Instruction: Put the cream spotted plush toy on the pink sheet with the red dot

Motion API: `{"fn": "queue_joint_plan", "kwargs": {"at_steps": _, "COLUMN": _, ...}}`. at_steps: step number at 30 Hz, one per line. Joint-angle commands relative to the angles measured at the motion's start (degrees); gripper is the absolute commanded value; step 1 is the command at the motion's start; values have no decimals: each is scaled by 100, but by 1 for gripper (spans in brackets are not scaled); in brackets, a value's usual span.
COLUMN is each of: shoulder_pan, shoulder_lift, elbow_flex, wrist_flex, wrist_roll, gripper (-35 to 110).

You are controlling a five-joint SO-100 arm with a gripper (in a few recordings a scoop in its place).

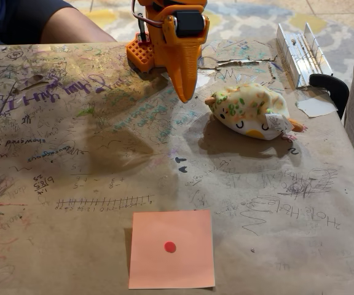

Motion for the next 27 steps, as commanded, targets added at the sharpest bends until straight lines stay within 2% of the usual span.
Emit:
{"fn": "queue_joint_plan", "kwargs": {"at_steps": 1, "shoulder_pan": -158, "shoulder_lift": 26, "elbow_flex": -246, "wrist_flex": 167, "wrist_roll": -378, "gripper": 3}}
{"fn": "queue_joint_plan", "kwargs": {"at_steps": 4, "shoulder_pan": -193, "shoulder_lift": 18, "elbow_flex": -149, "wrist_flex": 167, "wrist_roll": -431, "gripper": 7}}
{"fn": "queue_joint_plan", "kwargs": {"at_steps": 7, "shoulder_pan": -132, "shoulder_lift": -466, "elbow_flex": -290, "wrist_flex": -26, "wrist_roll": -334, "gripper": 20}}
{"fn": "queue_joint_plan", "kwargs": {"at_steps": 12, "shoulder_pan": -185, "shoulder_lift": -4061, "elbow_flex": -1608, "wrist_flex": -712, "wrist_roll": -422, "gripper": 28}}
{"fn": "queue_joint_plan", "kwargs": {"at_steps": 16, "shoulder_pan": -387, "shoulder_lift": -6460, "elbow_flex": -2962, "wrist_flex": -466, "wrist_roll": -598, "gripper": 31}}
{"fn": "queue_joint_plan", "kwargs": {"at_steps": 21, "shoulder_pan": -1459, "shoulder_lift": -6706, "elbow_flex": -3516, "wrist_flex": 264, "wrist_roll": -949, "gripper": 31}}
{"fn": "queue_joint_plan", "kwargs": {"at_steps": 27, "shoulder_pan": -2892, "shoulder_lift": -6697, "elbow_flex": -4368, "wrist_flex": 853, "wrist_roll": -536, "gripper": 31}}
